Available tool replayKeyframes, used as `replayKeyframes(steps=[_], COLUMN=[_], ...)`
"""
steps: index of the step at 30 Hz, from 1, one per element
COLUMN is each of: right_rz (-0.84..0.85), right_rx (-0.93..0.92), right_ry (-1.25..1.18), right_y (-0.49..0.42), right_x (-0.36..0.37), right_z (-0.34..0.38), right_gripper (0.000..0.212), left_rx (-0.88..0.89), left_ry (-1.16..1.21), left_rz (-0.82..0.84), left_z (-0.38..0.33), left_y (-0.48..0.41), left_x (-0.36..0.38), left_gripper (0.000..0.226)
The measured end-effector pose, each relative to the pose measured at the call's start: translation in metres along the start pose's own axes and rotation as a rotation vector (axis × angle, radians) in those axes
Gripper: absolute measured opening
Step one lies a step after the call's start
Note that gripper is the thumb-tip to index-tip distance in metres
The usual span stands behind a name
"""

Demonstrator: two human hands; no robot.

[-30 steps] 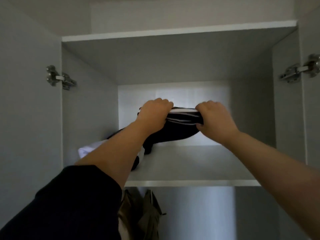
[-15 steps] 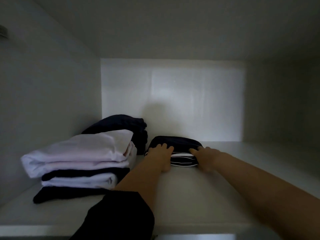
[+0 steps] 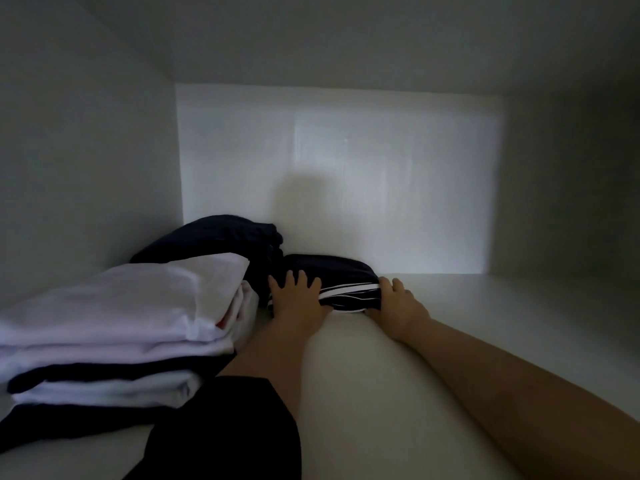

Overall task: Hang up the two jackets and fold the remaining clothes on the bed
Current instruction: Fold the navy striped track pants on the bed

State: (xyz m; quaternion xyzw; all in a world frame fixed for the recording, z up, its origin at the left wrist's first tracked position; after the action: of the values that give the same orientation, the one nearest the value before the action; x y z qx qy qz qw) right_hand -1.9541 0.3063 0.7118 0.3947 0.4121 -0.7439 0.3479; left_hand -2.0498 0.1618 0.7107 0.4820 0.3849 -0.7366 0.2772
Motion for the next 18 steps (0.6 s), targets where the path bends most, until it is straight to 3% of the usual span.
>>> replayKeyframes(steps=[9, 14, 18], right_rz=[0.191, 0.052, -0.197], right_rx=[0.052, 0.042, -0.034], right_ry=[-0.164, -0.312, -0.298], right_y=[0.062, 0.134, 0.213], right_x=[-0.024, -0.073, -0.117], right_z=[-0.002, 0.001, -0.01], right_gripper=[0.071, 0.063, 0.058], left_rx=[0.215, 0.196, 0.147], left_ry=[0.232, 0.183, 0.203], left_rz=[0.051, -0.148, -0.398], left_z=[-0.038, -0.064, -0.091], left_y=[0.066, 0.131, 0.201], left_x=[-0.022, -0.076, -0.121], left_gripper=[0.067, 0.058, 0.054])
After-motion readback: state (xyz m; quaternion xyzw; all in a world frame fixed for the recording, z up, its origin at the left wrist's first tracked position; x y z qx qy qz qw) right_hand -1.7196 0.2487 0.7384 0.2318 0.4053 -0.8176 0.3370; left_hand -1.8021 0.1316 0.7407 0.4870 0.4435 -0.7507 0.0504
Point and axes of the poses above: each hand's wrist, its own y-axis away from the middle knuckle, its own x-axis out of the palm, z = x × y, the point moved 8 cm from there along -y, towards the middle knuckle, and after that the axes turned 7 degrees about -y, right-handed, at the moved point
